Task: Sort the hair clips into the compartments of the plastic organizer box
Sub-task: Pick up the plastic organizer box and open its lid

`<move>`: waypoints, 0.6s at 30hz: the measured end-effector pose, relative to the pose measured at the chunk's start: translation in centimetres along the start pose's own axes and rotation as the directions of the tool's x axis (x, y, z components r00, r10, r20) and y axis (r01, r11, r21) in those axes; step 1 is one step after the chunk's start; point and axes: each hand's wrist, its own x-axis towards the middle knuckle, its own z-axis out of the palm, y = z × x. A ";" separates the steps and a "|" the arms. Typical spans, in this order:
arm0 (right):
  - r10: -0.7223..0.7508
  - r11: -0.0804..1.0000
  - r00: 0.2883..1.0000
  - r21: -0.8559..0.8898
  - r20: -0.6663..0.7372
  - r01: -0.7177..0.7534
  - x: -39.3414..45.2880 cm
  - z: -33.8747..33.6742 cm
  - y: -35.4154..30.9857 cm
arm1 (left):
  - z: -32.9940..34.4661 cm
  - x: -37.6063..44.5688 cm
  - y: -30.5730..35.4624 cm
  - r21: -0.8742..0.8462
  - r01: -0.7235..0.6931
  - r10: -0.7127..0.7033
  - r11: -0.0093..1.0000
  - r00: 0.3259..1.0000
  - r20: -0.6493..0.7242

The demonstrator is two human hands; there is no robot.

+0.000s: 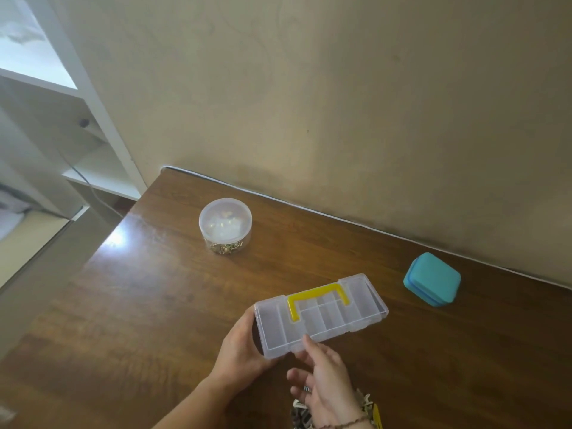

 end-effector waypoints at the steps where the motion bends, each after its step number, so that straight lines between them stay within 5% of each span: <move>1: -0.009 1.000 1.000 0.003 0.020 0.009 -0.5 0.2 -0.4 | 0.0 0.0 -0.1 0.009 0.002 -0.002 1.000 1.000 0.000; 6: -0.262 0.962 0.965 -0.072 0.033 0.263 -1.3 1.7 -3.5 | 0.1 0.0 -0.6 0.057 0.028 -0.028 0.998 1.000 -0.007; 9: -0.401 0.873 0.895 -0.215 0.198 0.439 -0.5 2.9 -6.5 | 0.0 0.1 -0.8 0.080 0.023 -0.024 0.997 1.000 0.013; 15: -0.656 0.381 0.696 -0.669 0.291 0.638 4.6 -1.0 -8.8 | -0.5 0.2 -0.8 0.026 0.004 -0.006 1.000 0.997 0.077; 18: -0.702 0.005 0.508 -0.709 0.500 0.705 5.0 -5.4 -6.8 | -0.4 0.3 -0.9 0.022 -0.028 0.027 0.999 0.997 0.066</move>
